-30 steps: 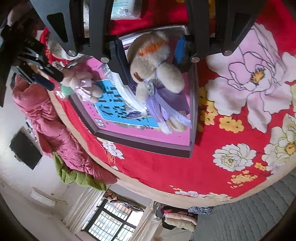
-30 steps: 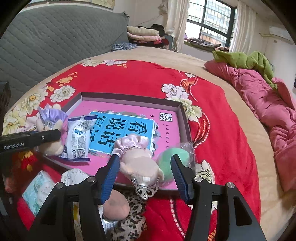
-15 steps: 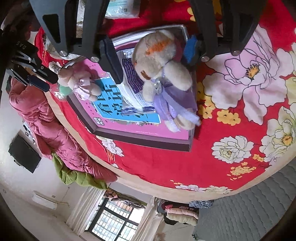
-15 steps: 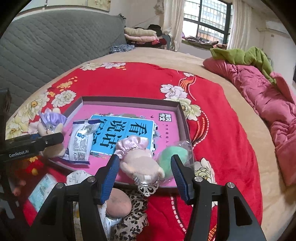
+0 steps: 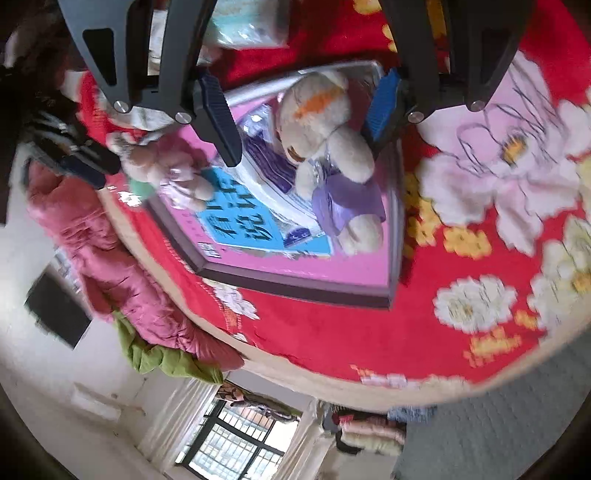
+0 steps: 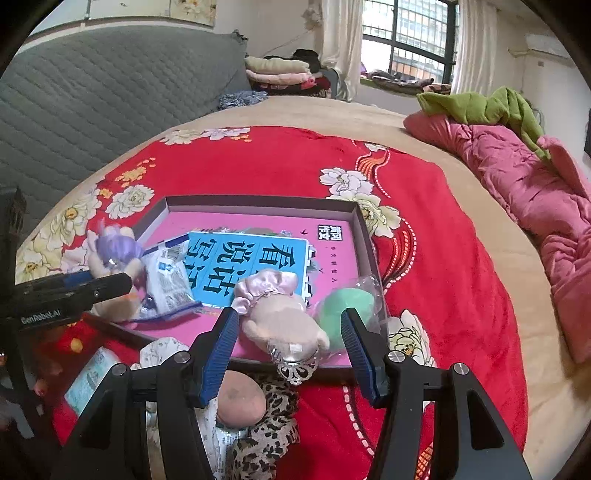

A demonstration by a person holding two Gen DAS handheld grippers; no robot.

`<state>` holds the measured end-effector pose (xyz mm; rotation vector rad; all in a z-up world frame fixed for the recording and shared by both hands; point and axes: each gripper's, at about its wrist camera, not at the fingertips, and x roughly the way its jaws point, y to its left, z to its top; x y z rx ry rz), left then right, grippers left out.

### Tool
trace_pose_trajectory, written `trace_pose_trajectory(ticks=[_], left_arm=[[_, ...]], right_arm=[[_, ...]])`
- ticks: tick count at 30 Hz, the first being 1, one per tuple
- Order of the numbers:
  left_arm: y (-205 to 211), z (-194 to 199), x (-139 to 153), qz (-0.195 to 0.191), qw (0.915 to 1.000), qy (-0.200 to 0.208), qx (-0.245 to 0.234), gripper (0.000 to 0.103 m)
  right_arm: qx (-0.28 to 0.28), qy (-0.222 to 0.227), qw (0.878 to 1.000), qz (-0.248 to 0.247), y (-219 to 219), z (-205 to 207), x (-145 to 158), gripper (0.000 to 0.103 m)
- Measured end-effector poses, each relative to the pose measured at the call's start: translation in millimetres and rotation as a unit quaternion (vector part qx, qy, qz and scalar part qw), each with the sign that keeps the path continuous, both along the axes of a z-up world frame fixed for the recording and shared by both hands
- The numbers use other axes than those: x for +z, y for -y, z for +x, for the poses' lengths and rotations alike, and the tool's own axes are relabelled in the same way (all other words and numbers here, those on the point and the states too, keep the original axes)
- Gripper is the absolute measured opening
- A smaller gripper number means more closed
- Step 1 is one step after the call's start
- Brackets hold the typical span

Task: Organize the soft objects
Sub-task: 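Withdraw both tools from the box toward the scrunchies on the bedspread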

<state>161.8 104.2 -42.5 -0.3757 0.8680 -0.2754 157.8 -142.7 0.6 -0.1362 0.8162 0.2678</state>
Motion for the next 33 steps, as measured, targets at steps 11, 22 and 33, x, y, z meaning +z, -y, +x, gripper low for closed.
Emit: trace_pose_trajectory(ticks=[11,22,33], left_arm=[[-6,-8,8,0.021,0.9992,0.027,0.02,0.065],[-22,-23,17,0.021,0.9974,0.049,0.049,0.065],[-20,-46,23,0.041,0.9943,0.062,0.077,0.065]], right_arm=[[0.0,0.011,1.0,0.002,2,-4,9,0.059],[-0.015,0.025,1.0,-0.005,13,-11,14,0.064],[-0.022,0.035,0.999,0.01,25,-19,20,0.066]])
